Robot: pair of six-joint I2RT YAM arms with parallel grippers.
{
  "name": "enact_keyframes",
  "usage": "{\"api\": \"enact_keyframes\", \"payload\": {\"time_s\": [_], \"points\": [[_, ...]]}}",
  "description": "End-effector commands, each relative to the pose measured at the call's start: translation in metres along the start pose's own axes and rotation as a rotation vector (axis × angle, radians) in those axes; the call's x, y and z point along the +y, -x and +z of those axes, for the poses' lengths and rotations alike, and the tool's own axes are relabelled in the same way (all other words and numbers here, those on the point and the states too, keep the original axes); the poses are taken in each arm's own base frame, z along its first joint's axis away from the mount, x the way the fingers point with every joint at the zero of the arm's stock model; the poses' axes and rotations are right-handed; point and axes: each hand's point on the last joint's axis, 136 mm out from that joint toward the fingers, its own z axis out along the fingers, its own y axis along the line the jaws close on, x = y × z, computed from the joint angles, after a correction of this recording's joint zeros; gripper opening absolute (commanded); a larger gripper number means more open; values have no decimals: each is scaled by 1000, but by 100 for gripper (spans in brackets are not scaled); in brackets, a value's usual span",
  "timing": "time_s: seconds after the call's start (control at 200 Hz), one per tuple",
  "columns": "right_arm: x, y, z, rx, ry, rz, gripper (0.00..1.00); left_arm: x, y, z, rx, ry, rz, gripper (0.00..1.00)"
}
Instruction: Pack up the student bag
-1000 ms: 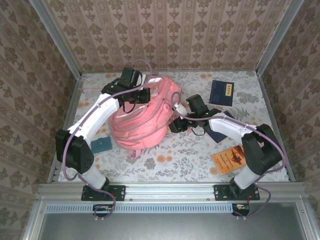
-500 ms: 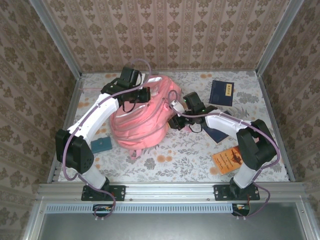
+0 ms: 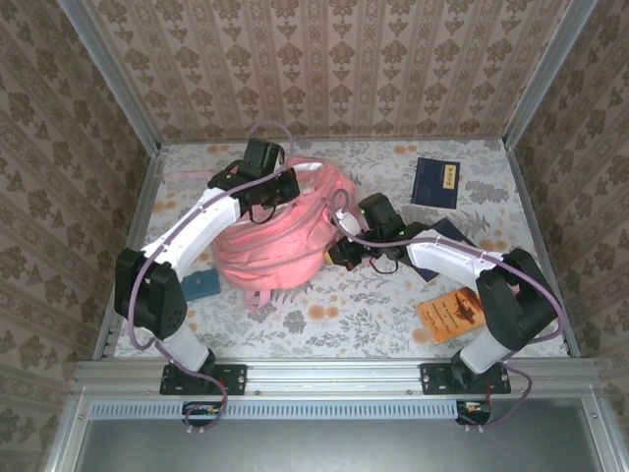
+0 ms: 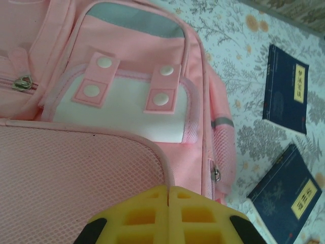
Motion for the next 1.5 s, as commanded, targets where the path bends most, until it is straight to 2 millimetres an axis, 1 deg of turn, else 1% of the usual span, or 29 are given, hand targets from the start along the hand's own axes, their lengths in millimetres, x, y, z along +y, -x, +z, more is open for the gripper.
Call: {"api": "enact_keyframes", "payload": {"time_s": [0.0,0.14,0.22,0.275,0.33,0.365,0.415,0.49,0.525,0.555,0.58,0.6,0.62,0.675,0.755,0.8,0.85,0.89,0.94,0.955,0.965,0.98,1.035,1.08,1.135,1.185,1.26,1.355,1.495], "points": [[38,1,1,-7,115,-5,2,-4,31,9,-145,-13,-93,0],[59,5,17,-24,139,-12,2,-13,23,21,-135,-16,-94,0],[75,11,24,-45,165,-28,2,-15,19,27,-127,-20,-105,0],[87,11,29,-44,186,-39,3,-16,17,31,-120,-24,-105,0],[93,10,31,-42,189,-39,3,-16,16,34,-114,-25,-105,0],[92,10,30,-50,183,-28,4,-16,16,34,-113,-25,-101,0],[83,9,26,-74,142,1,6,-16,15,33,-112,-27,-92,0],[63,10,11,-128,64,69,16,-17,15,28,-108,-46,-65,0],[50,12,1,-152,9,123,25,-17,15,26,-109,-54,-50,0],[39,13,-9,-166,-44,178,34,-18,15,22,-112,-67,-34,0],[31,14,-17,-178,-87,219,38,-19,14,21,-110,-78,-21,0],[23,10,-19,-169,-118,258,41,-20,14,18,-108,-90,-8,0],[23,15,-31,-199,-135,276,45,-21,14,16,-107,-96,1,0],[11,13,-45,-211,-198,362,58,-25,13,12,-104,-119,35,0],[-1,13,-56,-223,-223,475,62,-28,11,8,-96,-133,76,0],[-11,11,-60,-222,-254,569,64,-28,10,6,-89,-130,96,0],[-20,9,-62,-217,-279,674,64,-26,9,3,-83,-114,113,0],[-25,6,-60,-205,-284,755,64,-22,7,1,-74,-90,118,0],[-25,5,-53,-183,-269,829,64,-14,5,-4,-62,-54,116,1],[-23,6,-53,-182,-260,854,64,-12,4,-5,-58,-43,115,4],[-26,1,-47,-160,-263,879,64,-10,4,-6,-58,-38,114,6],[-26,0,-43,-147,-254,903,64,-7,2,-7,-50,-25,110,9],[-21,2,-28,-117,-193,974,64,2,-4,-13,-35,11,105,23],[-20,1,-16,-89,-161,1030,63,10,-9,-19,-25,37,100,31],[-14,4,-3,-62,-121,1056,59,19,-18,-25,-11,58,92,39],[-11,4,5,-36,-115,1078,59,26,-27,-31,-2,74,79,43],[-7,2,14,-7,-105,1114,58,37,-39,-39,9,93,65,49],[-2,-1,22,7,-86,1151,59,49,-51,-49,15,116,50,53],[3,-8,31,47,-91,1190,59,60,-62,-58,20,133,30,59]]}}
